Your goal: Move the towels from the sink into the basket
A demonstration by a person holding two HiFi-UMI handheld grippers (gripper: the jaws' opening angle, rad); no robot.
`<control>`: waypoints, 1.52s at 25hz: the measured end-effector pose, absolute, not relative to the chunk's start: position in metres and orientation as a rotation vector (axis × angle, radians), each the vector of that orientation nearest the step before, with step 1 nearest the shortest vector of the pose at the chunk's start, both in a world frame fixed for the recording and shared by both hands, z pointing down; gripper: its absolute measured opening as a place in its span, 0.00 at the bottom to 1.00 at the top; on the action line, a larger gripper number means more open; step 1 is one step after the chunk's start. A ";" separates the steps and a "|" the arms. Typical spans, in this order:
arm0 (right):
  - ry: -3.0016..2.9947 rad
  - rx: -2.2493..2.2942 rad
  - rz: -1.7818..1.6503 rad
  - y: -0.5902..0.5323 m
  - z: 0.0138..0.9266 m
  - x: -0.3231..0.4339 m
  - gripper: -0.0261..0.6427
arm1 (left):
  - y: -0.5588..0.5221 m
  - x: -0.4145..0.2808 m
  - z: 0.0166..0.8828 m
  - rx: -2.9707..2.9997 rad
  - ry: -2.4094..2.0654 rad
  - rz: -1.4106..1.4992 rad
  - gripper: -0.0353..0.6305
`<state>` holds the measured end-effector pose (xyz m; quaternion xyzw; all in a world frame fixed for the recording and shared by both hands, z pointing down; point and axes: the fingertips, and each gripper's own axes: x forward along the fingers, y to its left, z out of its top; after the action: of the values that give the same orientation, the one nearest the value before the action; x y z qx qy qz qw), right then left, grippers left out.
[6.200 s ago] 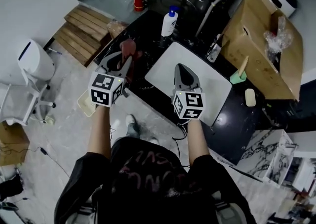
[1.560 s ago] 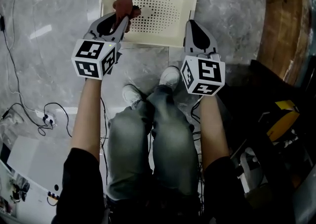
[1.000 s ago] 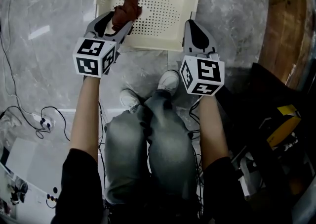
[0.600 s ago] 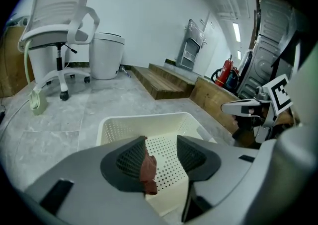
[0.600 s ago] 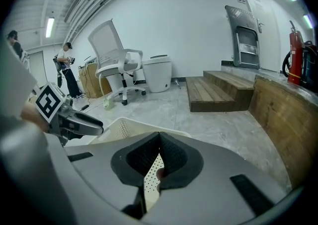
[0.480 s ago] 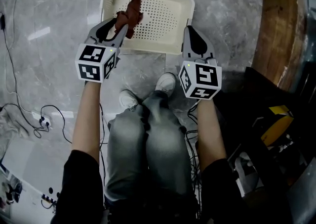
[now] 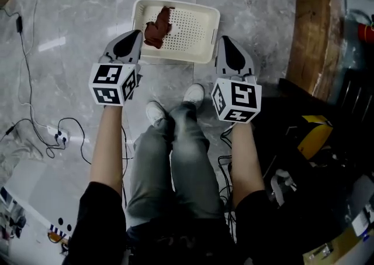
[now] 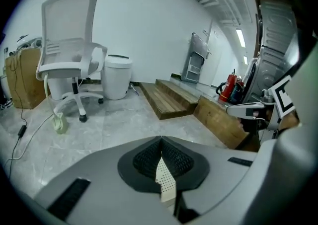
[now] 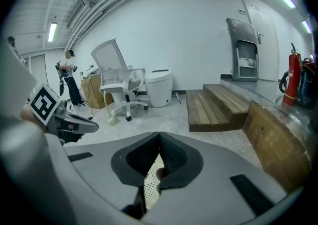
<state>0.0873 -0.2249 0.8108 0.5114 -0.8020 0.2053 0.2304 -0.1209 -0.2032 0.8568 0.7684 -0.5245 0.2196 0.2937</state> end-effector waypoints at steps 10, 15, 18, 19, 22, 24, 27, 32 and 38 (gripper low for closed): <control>-2.244 1.467 0.519 -0.227 0.661 0.082 0.06 | -0.204 -0.120 0.698 2.115 -1.443 0.521 0.08; -2.258 1.515 0.499 -0.230 0.580 0.078 0.06 | -0.206 -0.125 0.617 2.148 -1.467 0.480 0.08; -2.273 1.543 0.468 -0.230 0.531 0.078 0.06 | -0.207 -0.126 0.566 2.180 -1.486 0.453 0.08; -2.279 1.554 0.453 -0.231 0.515 0.077 0.06 | -0.208 -0.127 0.548 2.198 -1.498 0.448 0.08; -2.296 1.579 0.408 -0.233 0.469 0.076 0.06 | -0.212 -0.131 0.492 2.249 -1.545 0.421 0.08; -2.303 1.603 0.394 -0.231 0.441 0.076 0.06 | -0.211 -0.132 0.459 2.273 -1.567 0.392 0.08; -2.317 1.626 0.369 -0.225 0.404 0.076 0.06 | -0.208 -0.136 0.418 2.296 -1.587 0.357 0.08; -2.330 1.645 0.328 -0.209 0.350 0.075 0.06 | -0.193 -0.144 0.362 2.333 -1.615 0.341 0.08; -2.359 1.664 0.271 -0.192 0.293 0.078 0.06 | -0.179 -0.150 0.304 2.354 -1.663 0.286 0.08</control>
<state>0.0782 -0.1922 0.2931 0.5696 -0.8077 0.0926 0.1209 -0.1502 -0.1791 0.3038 0.8066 -0.5700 0.0978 0.1223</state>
